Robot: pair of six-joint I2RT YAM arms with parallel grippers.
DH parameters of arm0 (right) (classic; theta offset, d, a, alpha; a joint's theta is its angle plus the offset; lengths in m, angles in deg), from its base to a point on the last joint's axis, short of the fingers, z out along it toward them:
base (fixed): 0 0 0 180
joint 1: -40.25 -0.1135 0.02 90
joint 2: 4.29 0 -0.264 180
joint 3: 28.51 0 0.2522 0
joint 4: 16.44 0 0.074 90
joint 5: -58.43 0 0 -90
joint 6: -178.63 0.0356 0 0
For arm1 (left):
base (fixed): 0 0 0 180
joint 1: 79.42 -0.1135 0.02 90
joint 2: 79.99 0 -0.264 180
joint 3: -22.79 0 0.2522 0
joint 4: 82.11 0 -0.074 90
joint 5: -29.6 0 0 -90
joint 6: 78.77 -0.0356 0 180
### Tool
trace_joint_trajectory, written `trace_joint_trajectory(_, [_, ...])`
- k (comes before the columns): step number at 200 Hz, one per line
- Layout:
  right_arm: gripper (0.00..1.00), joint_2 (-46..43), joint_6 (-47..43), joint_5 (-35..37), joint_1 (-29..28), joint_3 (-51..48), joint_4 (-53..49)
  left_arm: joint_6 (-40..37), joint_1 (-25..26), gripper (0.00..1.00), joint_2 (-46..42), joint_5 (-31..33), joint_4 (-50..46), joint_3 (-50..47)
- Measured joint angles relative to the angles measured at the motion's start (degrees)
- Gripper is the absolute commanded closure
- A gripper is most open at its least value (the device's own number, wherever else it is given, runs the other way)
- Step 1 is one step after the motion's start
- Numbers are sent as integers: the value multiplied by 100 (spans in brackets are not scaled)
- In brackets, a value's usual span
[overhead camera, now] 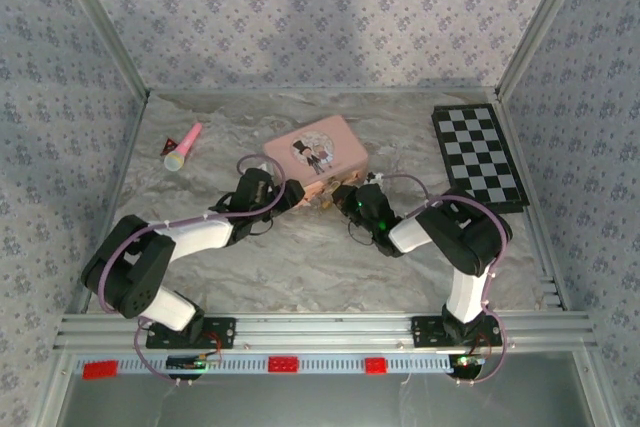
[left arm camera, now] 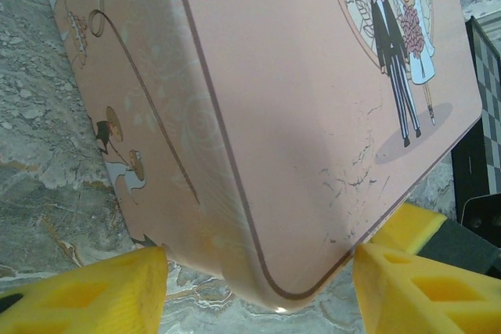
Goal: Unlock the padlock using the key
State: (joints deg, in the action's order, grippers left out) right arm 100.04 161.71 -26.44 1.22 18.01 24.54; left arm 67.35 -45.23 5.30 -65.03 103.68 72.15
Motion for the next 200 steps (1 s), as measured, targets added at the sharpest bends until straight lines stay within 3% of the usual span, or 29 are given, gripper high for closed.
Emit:
trace_joint_trajectory(106, [100, 0, 546, 621, 2, -85, 339, 15, 0, 36, 48, 0, 50, 4])
trace_joint_trajectory(200, [100, -177, 553, 756, 184, -264, 468, 15, 0, 36, 103, 0, 61, 59])
